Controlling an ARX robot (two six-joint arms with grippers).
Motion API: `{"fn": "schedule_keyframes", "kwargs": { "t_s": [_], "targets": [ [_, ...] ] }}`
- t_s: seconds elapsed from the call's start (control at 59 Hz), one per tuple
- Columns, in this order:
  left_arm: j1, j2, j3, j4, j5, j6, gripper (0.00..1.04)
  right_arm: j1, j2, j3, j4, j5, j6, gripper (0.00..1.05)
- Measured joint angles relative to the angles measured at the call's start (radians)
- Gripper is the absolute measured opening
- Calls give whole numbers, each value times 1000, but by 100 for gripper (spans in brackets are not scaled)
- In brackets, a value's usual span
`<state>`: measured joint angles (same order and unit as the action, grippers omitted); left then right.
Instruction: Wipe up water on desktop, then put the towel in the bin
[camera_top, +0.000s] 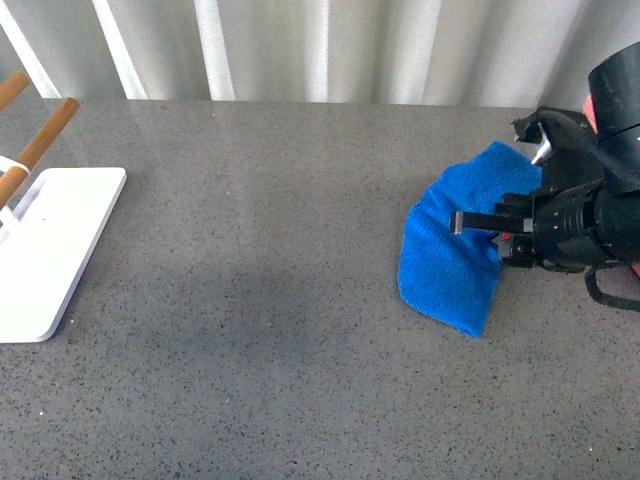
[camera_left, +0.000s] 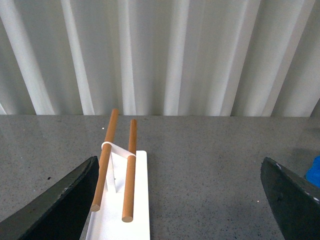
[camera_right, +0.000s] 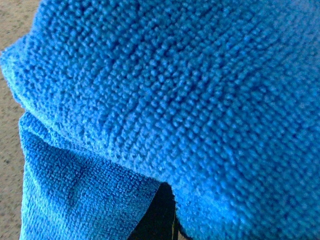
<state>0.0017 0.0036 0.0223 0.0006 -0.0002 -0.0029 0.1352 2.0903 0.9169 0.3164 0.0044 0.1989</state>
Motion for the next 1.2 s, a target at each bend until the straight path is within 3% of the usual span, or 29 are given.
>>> {"fn": "schedule_keyframes", "kwargs": {
  "t_s": [0.373, 0.814, 1.203],
  "targets": [
    [0, 0, 0, 0, 0, 0, 98, -26, 221, 296, -77, 31, -52, 3],
    [0, 0, 0, 0, 0, 0, 98, 59, 420, 652, -153, -139, -90, 3],
    [0, 0, 0, 0, 0, 0, 98, 208, 414, 595, -80, -188, 2, 3]
  ]
}}
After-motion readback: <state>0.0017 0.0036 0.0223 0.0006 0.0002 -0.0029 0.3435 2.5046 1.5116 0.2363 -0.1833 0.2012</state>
